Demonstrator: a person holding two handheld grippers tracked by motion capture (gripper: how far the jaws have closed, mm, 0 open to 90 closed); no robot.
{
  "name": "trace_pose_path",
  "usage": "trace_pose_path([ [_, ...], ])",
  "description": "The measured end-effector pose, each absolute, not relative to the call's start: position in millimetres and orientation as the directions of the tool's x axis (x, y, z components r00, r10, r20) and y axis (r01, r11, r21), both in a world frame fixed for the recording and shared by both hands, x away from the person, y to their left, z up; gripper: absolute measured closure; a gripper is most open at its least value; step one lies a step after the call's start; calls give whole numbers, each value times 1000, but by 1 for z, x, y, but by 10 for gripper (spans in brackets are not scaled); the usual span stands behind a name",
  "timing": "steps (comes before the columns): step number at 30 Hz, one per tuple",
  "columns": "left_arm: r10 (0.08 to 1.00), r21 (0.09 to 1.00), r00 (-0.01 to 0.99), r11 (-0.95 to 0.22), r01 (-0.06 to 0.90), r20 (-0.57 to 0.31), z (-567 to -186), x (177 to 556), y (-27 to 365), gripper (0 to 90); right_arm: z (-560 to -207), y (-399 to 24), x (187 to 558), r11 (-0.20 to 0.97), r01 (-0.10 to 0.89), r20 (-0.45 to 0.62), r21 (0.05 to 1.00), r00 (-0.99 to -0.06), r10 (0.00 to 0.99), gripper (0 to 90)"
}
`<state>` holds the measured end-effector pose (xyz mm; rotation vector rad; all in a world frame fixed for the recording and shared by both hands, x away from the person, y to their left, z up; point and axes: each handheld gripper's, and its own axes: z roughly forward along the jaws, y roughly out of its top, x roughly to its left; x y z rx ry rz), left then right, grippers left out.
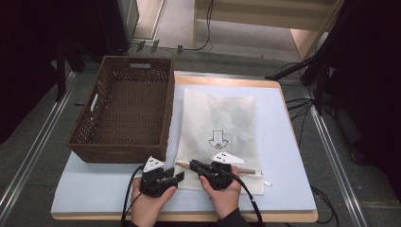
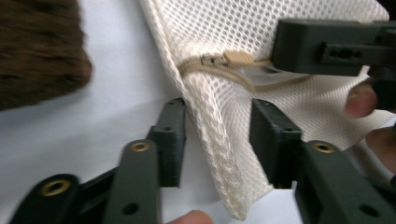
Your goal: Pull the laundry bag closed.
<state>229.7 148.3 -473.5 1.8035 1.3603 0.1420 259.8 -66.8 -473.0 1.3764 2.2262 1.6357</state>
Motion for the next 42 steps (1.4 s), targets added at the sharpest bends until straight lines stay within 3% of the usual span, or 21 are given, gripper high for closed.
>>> trace_pose_path([
  [4, 825, 693, 388, 6, 721, -411, -471, 229, 153, 757, -473, -64, 262, 6, 643, 475, 766, -571, 670, 774],
  [8, 820, 730, 429, -20, 683, -379, -467, 225, 150, 831, -472, -61, 264, -24, 665, 518, 747, -558, 648, 740],
  [15, 843, 757, 455, -90, 647, -288, -467, 221, 144, 844, -469, -60, 265, -75, 689, 575, 721, -535, 620, 787],
  [23, 856, 776, 473, -149, 613, -210, -466, 218, 138, 846, -464, -59, 261, -76, 667, 564, 742, -559, 607, 854],
  [29, 857, 780, 471, -143, 609, -210, -466, 218, 138, 847, -463, -57, 258, -61, 654, 544, 754, -570, 615, 866],
  [35, 856, 785, 478, -156, 600, -196, -465, 216, 136, 851, -466, -53, 257, -51, 681, 564, 730, -560, 607, 818],
  [38, 848, 776, 472, -125, 618, -239, -464, 218, 139, 854, -468, -53, 257, -54, 681, 564, 731, -556, 610, 873],
  [42, 831, 760, 451, -53, 647, -326, -464, 222, 147, 826, -467, -59, 259, -67, 675, 570, 735, -562, 599, 879],
])
